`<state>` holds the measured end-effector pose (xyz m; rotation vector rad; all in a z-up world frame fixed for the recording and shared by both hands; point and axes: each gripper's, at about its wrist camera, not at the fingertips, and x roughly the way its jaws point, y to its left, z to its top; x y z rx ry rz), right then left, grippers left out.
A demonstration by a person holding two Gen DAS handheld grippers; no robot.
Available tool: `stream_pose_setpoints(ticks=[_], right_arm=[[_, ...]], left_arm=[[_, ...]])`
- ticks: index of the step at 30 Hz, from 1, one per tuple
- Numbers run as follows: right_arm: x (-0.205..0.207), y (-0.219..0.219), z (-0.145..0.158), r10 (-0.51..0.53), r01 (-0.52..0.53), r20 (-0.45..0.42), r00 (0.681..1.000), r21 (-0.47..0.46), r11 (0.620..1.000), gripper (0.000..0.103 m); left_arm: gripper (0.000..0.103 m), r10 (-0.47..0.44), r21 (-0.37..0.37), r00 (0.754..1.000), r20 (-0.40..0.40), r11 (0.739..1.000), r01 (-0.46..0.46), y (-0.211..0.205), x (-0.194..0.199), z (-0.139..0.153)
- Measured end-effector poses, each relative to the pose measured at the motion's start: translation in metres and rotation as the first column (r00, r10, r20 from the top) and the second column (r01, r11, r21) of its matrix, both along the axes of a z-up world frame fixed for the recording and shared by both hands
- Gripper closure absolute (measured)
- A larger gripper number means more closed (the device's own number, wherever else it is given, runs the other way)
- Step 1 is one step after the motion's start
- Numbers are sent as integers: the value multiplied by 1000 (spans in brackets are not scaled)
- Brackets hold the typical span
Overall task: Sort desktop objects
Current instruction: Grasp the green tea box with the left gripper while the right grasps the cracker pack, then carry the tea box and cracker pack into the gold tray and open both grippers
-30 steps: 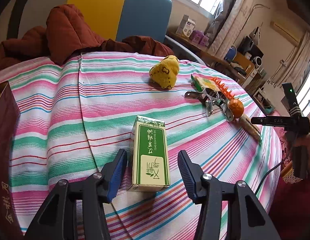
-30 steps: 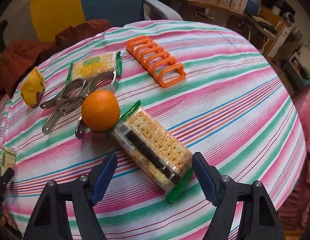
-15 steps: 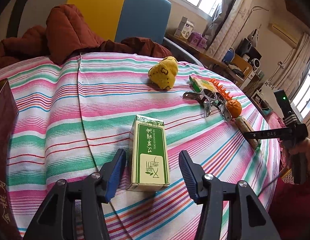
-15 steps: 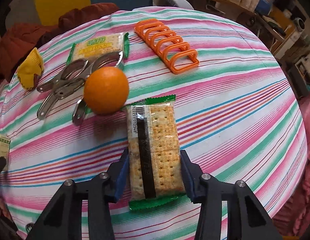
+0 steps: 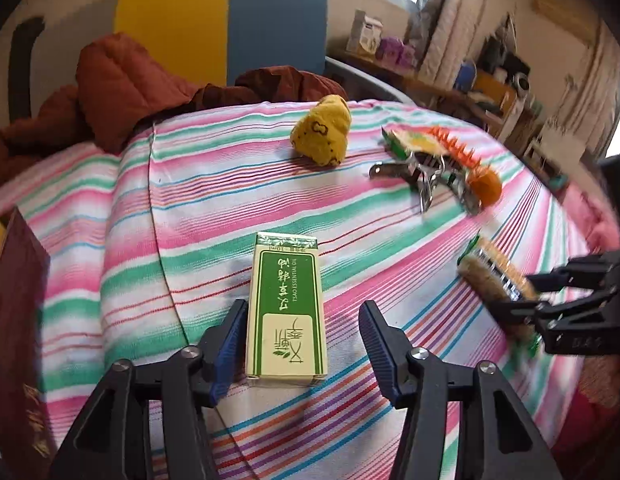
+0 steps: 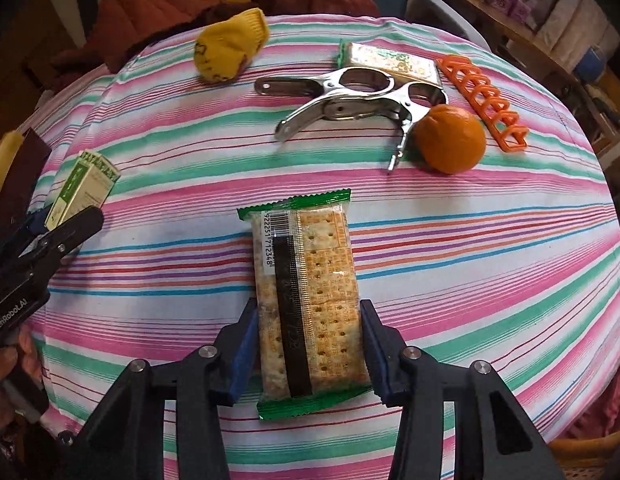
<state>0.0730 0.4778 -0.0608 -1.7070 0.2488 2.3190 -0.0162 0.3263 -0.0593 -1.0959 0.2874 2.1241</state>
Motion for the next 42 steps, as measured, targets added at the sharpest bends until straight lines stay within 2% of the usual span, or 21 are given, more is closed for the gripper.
stream_pose_setpoints(ticks=[1,2,7,11,15,23,33,42], right_arm=[[1,1,0,-5,5,-3,1000,-9,1000,55],[1,3,-1,-11,11,-6,1000,-20,1000,55],[7,1,0,-10,9,-23,1000,-33,999,55],[5,-7,9,24,-30,-72,997,-83,996,55],[-6,4,13,43,-53,-94,995,-102,993,55],[-10,-9,19,18,-34,-96,995,-168,985,55],[-17,-65,58,49,-92,-179,983,-243,966,55],[-31,-132,71,99,-169,-215,972,-337,926,55]], left_arm=[[70,-5,-8,1000,-8,1000,5,1,1,-1],[72,2,-10,1000,-12,1000,-2,0,1,-1],[73,8,13,1000,-7,1000,-8,-10,4,-2],[73,12,24,1000,-9,1000,-12,-18,12,-1],[73,37,43,999,24,998,-38,-30,17,3],[73,74,76,994,74,994,-79,-51,26,15],[73,66,112,998,-8,992,-65,-83,47,54],[73,130,156,991,15,979,-131,-145,48,72]])
